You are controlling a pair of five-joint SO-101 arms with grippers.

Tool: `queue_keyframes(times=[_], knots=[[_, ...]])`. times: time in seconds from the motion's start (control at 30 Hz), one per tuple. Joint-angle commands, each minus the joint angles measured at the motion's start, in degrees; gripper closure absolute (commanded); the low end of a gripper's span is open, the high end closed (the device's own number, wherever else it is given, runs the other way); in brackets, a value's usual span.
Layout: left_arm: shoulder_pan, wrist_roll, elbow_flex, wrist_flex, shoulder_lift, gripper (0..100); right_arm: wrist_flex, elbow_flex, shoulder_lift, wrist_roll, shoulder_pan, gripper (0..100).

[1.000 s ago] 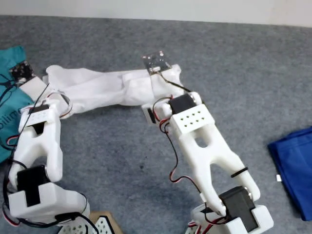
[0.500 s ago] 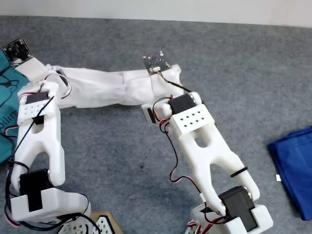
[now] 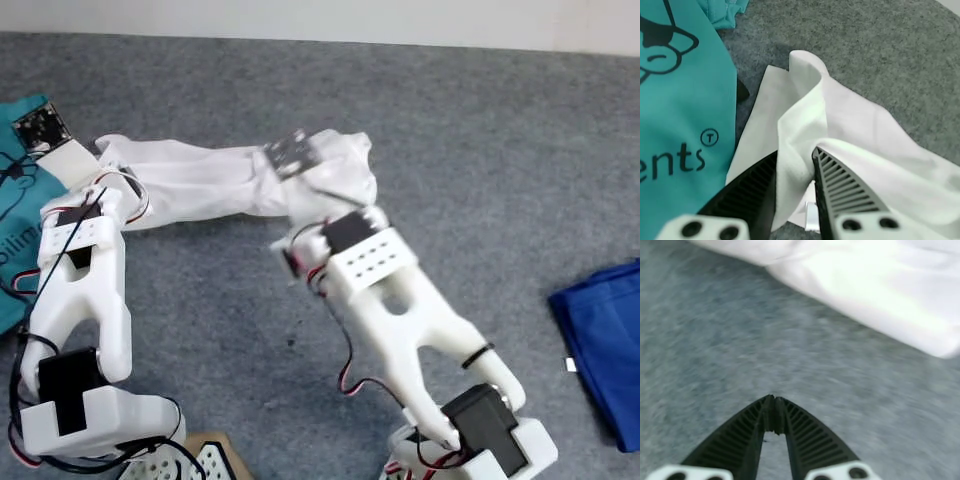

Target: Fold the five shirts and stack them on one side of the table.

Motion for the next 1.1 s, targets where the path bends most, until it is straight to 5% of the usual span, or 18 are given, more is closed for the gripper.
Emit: queue_keyframes(times=[0.0, 0.33, 0.73, 1.07], knots=[[0.13, 2.02, -5.67, -1.05, -3.30, 90, -8.92, 3.03, -2.15, 0.88, -8.22, 99.1], [1.01, 5.89, -19.65, 4.31, -3.21, 90, -48.22, 8.22, 10.51, 0.88, -11.03, 98.7], [4.09, 5.54, -24.84, 4.13, -2.68, 90, -52.53, -17.10, 37.14, 0.70, -6.90, 98.6], [2.51, 5.36, -17.36, 4.48, -3.21, 90, -47.60, -23.16, 39.78, 0.70, -7.25, 98.5]])
